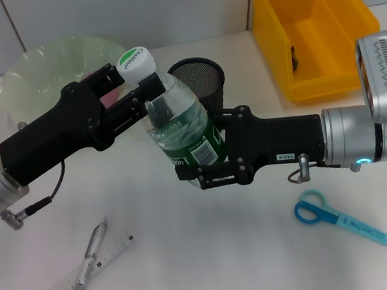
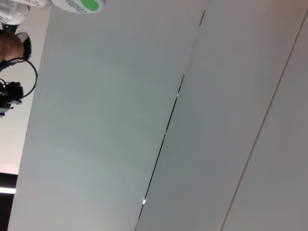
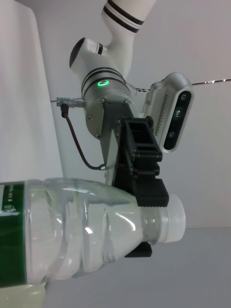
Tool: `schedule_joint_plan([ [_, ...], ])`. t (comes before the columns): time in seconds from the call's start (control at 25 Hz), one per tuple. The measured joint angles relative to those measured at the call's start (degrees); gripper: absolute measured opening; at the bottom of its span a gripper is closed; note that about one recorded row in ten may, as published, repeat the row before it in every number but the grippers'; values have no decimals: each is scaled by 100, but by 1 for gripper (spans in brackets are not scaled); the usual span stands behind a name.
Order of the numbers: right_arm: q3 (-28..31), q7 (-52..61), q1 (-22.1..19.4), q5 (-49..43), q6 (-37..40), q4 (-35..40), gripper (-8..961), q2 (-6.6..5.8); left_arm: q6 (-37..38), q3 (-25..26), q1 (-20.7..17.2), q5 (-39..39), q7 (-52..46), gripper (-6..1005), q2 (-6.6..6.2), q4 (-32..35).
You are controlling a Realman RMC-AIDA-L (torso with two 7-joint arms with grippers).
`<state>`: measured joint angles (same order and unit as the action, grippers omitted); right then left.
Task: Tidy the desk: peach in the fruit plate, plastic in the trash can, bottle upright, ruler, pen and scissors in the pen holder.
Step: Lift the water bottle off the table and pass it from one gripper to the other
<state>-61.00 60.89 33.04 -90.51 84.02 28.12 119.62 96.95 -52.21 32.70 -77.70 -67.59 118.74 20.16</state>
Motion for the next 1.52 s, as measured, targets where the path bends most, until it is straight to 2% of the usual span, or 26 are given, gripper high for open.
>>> schedule_joint_plan([
  [0.52,-8,2,0,0,-1,0,770,0,6,0,8,1,1,462,0,-4],
  [1.52,-18,10,8,-1,12,0,769,0,55,-70,15,30,9,455,0,-12],
])
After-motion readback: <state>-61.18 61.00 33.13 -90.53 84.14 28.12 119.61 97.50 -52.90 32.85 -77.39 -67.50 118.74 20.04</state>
